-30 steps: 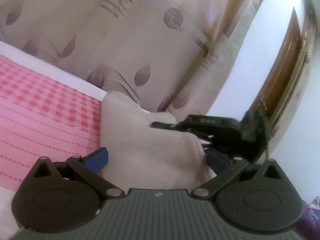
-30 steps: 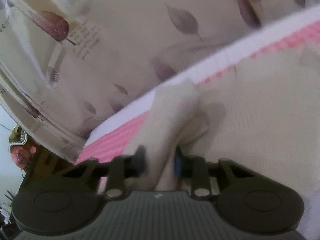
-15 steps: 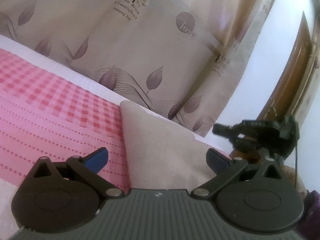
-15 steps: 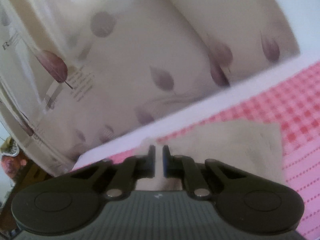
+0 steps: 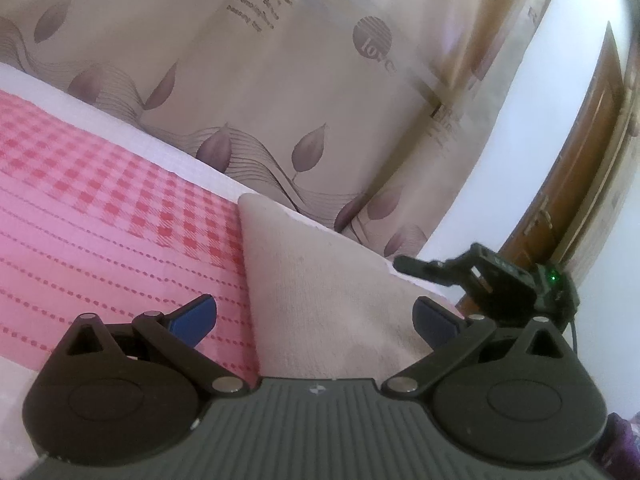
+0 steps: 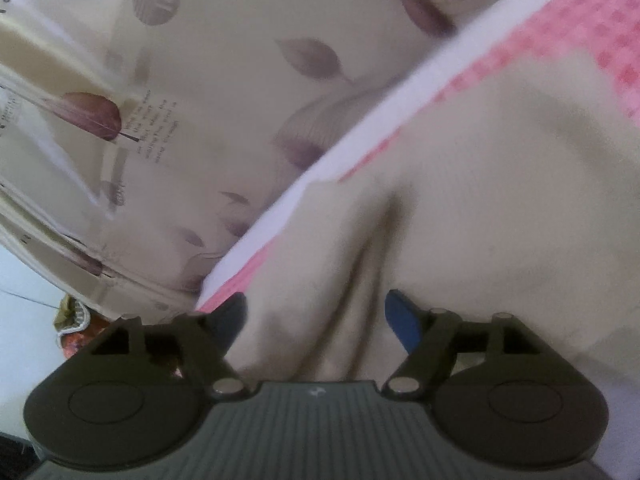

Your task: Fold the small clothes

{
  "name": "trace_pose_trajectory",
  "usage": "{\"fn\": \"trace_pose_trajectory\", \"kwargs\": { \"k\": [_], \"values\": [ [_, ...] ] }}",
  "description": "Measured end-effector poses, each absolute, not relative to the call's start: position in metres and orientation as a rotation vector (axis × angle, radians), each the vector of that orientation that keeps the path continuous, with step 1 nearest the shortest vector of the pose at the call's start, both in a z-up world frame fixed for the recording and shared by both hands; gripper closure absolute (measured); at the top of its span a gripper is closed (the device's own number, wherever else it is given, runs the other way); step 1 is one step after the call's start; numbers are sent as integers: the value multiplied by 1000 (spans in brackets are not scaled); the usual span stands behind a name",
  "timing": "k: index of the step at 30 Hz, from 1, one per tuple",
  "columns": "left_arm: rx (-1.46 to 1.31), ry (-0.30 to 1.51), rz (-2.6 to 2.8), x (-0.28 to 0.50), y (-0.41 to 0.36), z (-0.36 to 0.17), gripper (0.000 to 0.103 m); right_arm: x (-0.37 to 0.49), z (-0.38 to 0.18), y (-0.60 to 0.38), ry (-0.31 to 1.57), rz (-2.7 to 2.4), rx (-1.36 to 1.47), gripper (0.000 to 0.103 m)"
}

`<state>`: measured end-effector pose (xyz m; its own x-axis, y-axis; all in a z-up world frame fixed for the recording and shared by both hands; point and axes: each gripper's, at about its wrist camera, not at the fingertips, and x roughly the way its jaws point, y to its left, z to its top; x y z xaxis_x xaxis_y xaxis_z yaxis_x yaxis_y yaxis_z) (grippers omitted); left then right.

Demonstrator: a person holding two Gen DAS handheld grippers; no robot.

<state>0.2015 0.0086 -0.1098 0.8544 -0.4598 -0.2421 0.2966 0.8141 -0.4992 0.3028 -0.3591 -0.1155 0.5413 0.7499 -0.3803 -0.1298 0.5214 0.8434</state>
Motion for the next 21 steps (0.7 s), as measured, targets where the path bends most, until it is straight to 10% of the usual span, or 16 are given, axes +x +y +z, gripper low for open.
{"fn": "trace_pose_trajectory", "kwargs": {
  "k": [3,5,8,21],
  "values": [
    [-465,363,-424,203,8,-110,0,304,-112,-342,836,625,827,28],
    [-462,350,-431,201,8,-110,0,307,-108,-329,817,614,767,61],
    [-443,324,-438,197,7,-105,2,311,-99,-319,754,606,695,76],
    [64,188,-607,168,-95,-93,7,310,-68,-361,667,597,696,80]
  ]
}}
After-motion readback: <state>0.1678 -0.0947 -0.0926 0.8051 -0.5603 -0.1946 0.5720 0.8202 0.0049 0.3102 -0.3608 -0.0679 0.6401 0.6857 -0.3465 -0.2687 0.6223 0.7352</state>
